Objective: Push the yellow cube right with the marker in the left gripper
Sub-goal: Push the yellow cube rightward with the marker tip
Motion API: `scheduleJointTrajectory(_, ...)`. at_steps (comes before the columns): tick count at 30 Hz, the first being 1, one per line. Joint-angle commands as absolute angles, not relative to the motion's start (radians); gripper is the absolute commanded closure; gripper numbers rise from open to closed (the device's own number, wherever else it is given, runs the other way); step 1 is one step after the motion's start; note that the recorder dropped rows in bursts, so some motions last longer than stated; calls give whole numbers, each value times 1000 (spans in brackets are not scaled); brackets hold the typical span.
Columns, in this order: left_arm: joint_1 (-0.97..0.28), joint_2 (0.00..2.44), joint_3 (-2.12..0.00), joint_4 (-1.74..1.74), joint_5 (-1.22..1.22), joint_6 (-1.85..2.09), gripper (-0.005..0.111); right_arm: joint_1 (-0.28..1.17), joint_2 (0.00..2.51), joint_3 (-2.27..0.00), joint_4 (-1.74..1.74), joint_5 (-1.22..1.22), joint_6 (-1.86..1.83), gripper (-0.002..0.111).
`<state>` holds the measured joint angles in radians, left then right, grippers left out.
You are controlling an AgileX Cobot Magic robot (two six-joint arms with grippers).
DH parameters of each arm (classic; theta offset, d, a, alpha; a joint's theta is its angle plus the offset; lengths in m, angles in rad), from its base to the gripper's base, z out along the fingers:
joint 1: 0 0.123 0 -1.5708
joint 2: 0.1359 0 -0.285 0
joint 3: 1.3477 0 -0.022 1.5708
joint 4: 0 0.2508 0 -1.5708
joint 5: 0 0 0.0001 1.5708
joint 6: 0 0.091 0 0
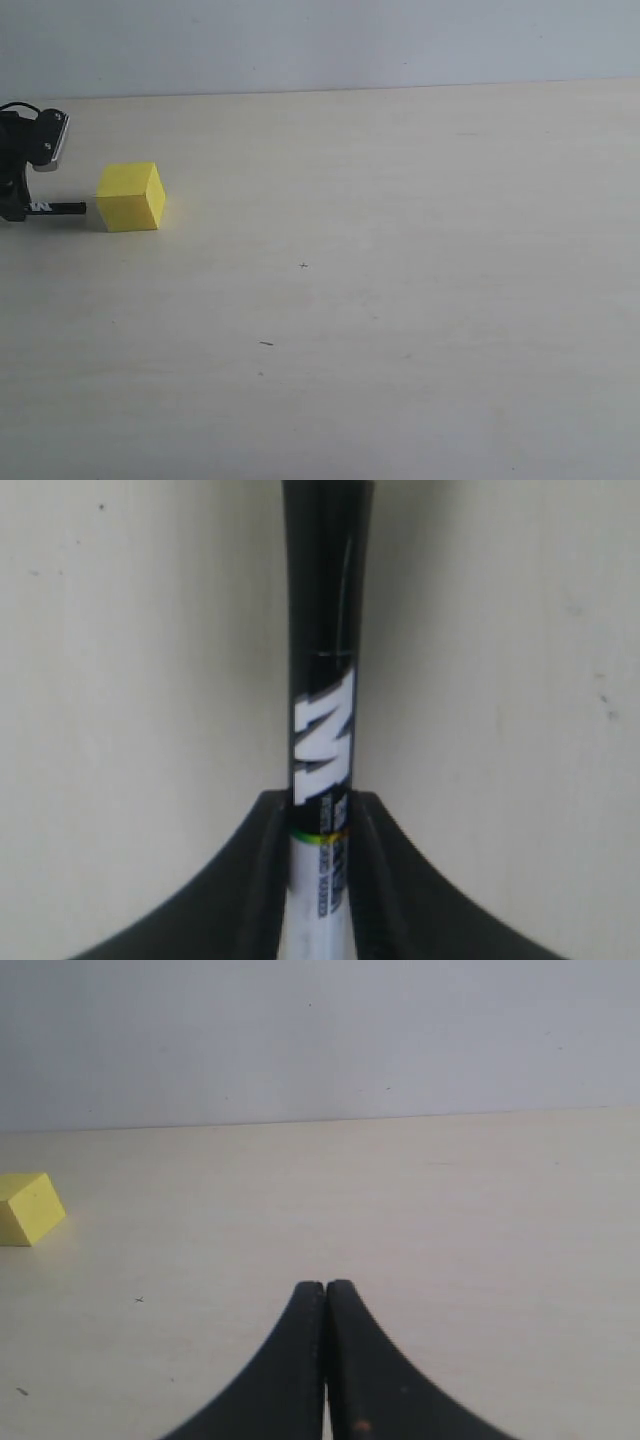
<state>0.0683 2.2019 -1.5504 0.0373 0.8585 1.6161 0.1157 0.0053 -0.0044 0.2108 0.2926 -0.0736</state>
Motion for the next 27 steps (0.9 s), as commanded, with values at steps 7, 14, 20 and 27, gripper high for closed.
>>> scheduleJointTrajectory(7,71,2228,-1590,-120,864,1729,107,117,0,0,209,286,-77,108)
scheduleJointTrajectory(14,71,2228,-1604,-135,874,1735,107,117,0,0,209,286,-77,108)
scheduleJointTrajectory(20,31,2228,-1604,-176,892,1731,107,117,0,0,209,286,-77,108)
scheduleJointTrajectory(27,-29,2228,-1615,-180,877,1713,107,117,0,0,209,286,-77,108)
